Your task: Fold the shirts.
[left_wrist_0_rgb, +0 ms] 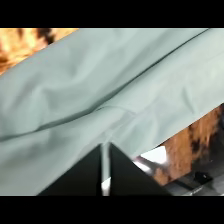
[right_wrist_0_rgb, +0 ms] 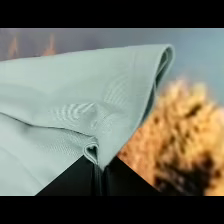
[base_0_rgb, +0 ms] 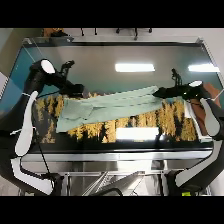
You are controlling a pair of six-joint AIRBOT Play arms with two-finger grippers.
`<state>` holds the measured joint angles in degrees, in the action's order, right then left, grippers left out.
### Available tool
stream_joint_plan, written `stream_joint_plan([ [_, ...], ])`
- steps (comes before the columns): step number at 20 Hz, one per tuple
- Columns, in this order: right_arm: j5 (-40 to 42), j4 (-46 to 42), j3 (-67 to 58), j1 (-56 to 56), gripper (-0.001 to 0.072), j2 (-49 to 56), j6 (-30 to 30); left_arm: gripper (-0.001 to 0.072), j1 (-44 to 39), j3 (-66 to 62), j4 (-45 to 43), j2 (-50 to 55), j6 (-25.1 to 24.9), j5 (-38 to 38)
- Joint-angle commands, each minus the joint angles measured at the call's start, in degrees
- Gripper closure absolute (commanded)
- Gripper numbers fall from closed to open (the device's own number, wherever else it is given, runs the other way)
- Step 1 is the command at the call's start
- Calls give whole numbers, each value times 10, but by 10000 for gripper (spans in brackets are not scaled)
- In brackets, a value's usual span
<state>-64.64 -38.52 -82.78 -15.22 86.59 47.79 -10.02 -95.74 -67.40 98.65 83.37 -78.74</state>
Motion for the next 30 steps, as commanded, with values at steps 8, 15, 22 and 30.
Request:
stream_joint_plan([
  [8, -165, -139, -4, -68, 696, -232, 146, 686, -261, -28, 165, 170, -8, 265],
  [15, -186, -77, -4, -67, 696, -292, 153, 686, -353, -233, 178, 326, 63, 260],
  [22, -195, 65, -4, -59, 696, -298, 172, 687, -224, -199, 225, 150, -21, 52],
  [30, 71, 126, -2, 323, 694, -208, 147, 686, 66, -199, 224, -233, -34, -20],
])
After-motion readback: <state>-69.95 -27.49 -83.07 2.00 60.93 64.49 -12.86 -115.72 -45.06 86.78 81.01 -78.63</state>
